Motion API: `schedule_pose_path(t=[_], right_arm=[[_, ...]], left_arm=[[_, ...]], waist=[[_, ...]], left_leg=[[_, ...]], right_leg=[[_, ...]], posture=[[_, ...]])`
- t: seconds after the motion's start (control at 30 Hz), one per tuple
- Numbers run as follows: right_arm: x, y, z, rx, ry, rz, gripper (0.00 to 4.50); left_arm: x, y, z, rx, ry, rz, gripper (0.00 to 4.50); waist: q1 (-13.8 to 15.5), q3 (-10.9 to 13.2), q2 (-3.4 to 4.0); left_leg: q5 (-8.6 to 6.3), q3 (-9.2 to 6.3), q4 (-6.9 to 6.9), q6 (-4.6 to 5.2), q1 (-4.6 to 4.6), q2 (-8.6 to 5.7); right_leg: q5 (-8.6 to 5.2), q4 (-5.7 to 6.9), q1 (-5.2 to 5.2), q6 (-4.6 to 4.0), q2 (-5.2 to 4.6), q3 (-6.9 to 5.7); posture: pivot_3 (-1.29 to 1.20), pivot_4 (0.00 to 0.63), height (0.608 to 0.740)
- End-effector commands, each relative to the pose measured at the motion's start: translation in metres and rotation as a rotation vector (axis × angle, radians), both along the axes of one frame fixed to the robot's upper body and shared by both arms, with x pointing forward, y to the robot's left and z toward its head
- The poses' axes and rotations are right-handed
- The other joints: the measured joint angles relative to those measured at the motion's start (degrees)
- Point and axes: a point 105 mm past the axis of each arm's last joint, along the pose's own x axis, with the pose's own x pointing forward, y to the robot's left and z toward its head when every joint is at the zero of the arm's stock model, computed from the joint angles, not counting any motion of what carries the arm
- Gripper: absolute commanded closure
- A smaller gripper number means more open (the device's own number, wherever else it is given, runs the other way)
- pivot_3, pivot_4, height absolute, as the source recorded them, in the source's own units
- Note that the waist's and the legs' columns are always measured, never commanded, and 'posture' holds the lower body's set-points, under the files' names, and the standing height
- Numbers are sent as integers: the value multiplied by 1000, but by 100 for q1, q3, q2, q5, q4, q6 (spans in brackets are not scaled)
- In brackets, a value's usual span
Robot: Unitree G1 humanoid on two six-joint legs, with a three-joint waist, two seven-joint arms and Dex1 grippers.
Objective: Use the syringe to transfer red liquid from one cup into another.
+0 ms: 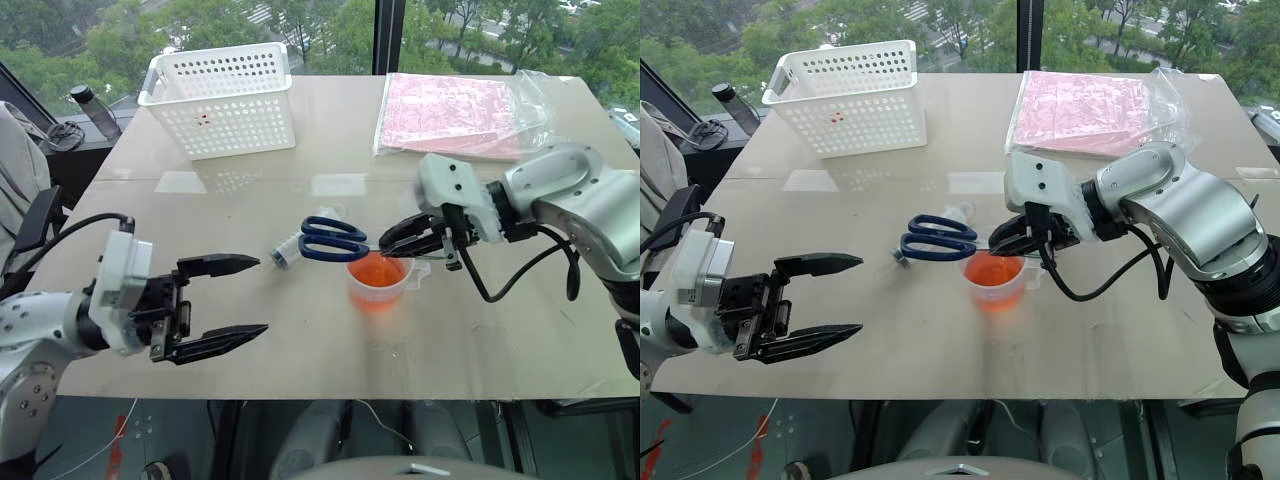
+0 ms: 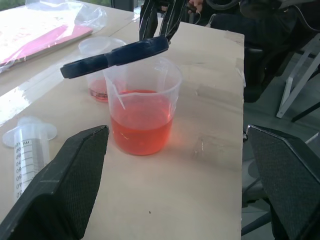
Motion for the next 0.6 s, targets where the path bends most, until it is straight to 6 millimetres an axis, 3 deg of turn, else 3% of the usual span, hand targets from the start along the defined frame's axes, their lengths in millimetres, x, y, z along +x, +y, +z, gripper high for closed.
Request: schedule_pose_path(t=[0.03,0.17,0.33,0.5,0.6], right_arm=[[-6,-2,31,63,-78,-5,4437],[-12,-23,46,93,-64,-80,4437],[-31,-72,55,152,17,-278,4437],[-44,-122,26,85,39,-588,4437],[-39,-148,-3,31,42,-787,4437]], left_arm=[[2,0,3,5,-28,-2,0],[4,-2,4,-2,-39,-2,0],[3,-6,8,-32,-42,-5,0],[0,-17,16,-69,-24,-61,0],[0,-25,22,-103,0,-104,0]], waist=[[-1,0,1],[28,3,3],[96,4,3],[160,3,4],[157,2,6]], left_leg=[[0,0,0,0,0,0],[0,-1,-1,0,-1,0],[-3,1,-2,3,-4,0],[-10,3,-6,16,-5,0],[-16,7,2,27,-4,0]], right_leg=[[0,0,0,0,0,0],[0,-2,0,0,0,-1],[0,-7,0,0,-3,-1],[0,-6,-1,0,-4,-1],[0,-1,1,0,-5,2]], posture=[[0,150,740],[0,150,740],[0,150,740],[0,150,740],[0,150,740]])
